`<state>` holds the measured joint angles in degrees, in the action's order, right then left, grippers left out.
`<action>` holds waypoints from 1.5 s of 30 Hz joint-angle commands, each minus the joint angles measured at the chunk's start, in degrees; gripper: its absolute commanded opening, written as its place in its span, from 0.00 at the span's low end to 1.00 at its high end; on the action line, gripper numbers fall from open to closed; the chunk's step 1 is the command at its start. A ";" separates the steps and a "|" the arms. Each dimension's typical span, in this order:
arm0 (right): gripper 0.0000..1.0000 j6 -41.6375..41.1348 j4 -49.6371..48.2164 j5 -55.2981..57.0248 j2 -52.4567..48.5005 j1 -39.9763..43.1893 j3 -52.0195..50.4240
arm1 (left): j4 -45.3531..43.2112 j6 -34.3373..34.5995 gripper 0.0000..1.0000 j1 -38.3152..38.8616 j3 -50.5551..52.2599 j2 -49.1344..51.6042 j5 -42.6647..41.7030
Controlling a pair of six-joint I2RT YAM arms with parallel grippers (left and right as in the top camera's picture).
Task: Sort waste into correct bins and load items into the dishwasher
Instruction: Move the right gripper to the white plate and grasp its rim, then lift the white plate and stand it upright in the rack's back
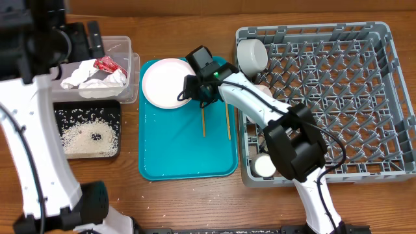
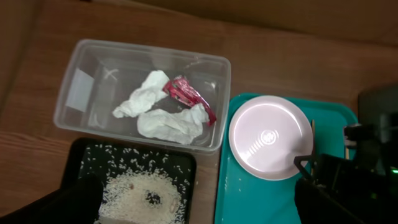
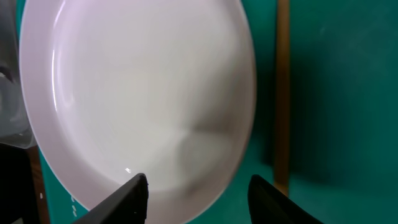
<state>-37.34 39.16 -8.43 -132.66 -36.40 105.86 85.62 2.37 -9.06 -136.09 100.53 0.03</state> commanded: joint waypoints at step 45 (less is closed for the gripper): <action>0.04 19.89 57.90 68.41 -2.14 16.41 60.22 | 4.57 -1.09 1.00 -2.56 -2.01 -5.60 7.87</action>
<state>-20.82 97.03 52.56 -135.52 -21.45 165.95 90.30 2.37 -11.35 -137.78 94.65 7.18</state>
